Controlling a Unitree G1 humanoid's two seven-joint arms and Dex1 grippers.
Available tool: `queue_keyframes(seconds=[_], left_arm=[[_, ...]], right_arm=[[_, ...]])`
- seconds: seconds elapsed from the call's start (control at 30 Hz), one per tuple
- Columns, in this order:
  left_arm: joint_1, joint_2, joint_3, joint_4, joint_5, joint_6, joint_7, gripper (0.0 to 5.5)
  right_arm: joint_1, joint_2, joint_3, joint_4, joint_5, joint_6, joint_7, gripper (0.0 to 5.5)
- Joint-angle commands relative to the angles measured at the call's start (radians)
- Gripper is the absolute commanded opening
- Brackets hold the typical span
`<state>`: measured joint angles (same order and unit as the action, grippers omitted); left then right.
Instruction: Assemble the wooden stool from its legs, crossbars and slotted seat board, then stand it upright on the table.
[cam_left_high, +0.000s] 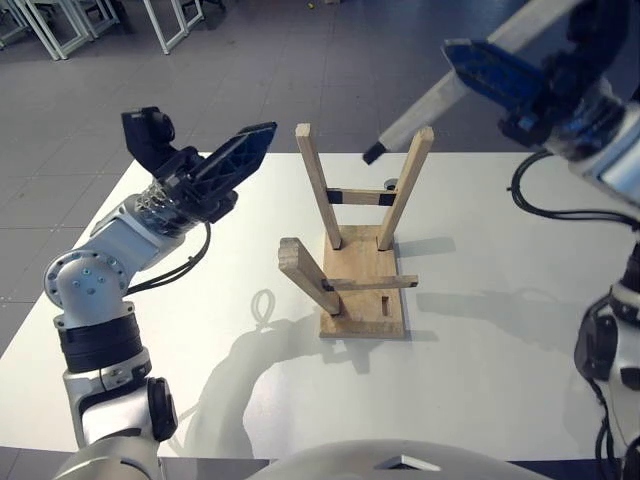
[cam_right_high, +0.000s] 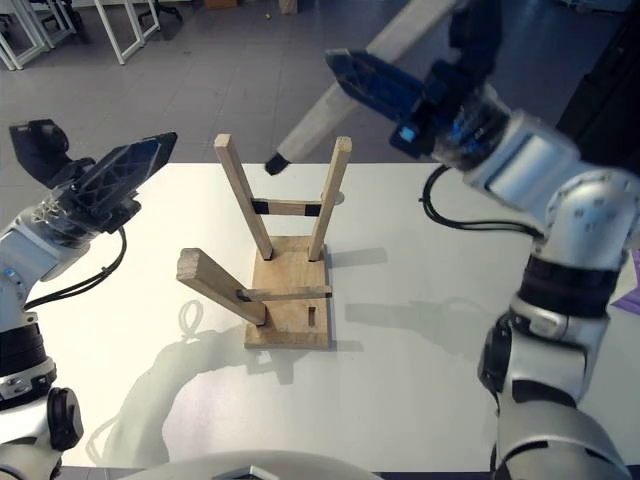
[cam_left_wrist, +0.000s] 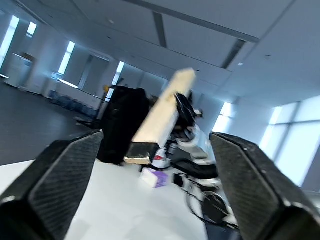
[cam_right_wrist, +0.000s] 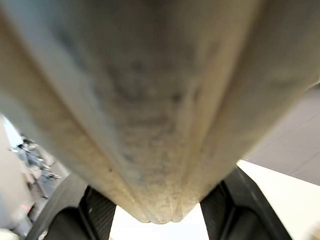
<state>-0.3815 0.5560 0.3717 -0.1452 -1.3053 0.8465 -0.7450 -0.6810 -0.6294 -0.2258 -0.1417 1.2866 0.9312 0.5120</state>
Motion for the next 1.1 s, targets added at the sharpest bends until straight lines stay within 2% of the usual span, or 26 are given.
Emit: queue_keyframes(seconds=[0.03, 0.1, 0.23, 0.37, 0.6, 0.8, 1.1], left_arm=[[0.095, -0.044, 0.015, -0.077, 0.076, -0.075, 0.052, 4.37], [0.128, -0.068, 0.016, -0.093, 0.103, -0.108, 0.084, 4.37], [0.162, -0.091, 0.001, -0.101, 0.156, -0.14, 0.12, 4.37], [0.173, -0.096, 0.002, -0.1, 0.167, -0.146, 0.131, 4.37], [0.165, -0.087, -0.014, -0.083, 0.181, -0.139, 0.122, 4.37], [0.15, -0.079, -0.034, -0.07, 0.2, -0.135, 0.109, 4.37], [0.139, -0.081, -0.041, -0.067, 0.199, -0.119, 0.104, 4.37]], right_arm=[[0.28, -0.097, 0.06, 0.004, -0.206, -0.143, 0.366, 2.02], [0.366, -0.115, 0.095, 0.072, -0.319, -0.262, 0.539, 2.02], [0.432, -0.106, 0.111, 0.167, -0.47, -0.483, 0.767, 2.02], [0.464, -0.06, 0.128, 0.186, -0.557, -0.672, 0.913, 2.02], [0.489, 0.042, 0.198, 0.206, -0.683, -0.892, 0.964, 2.02], [0.486, 0.104, 0.245, 0.297, -0.755, -0.999, 0.969, 2.02], [0.476, 0.117, 0.28, 0.411, -0.813, -1.113, 0.974, 2.02]])
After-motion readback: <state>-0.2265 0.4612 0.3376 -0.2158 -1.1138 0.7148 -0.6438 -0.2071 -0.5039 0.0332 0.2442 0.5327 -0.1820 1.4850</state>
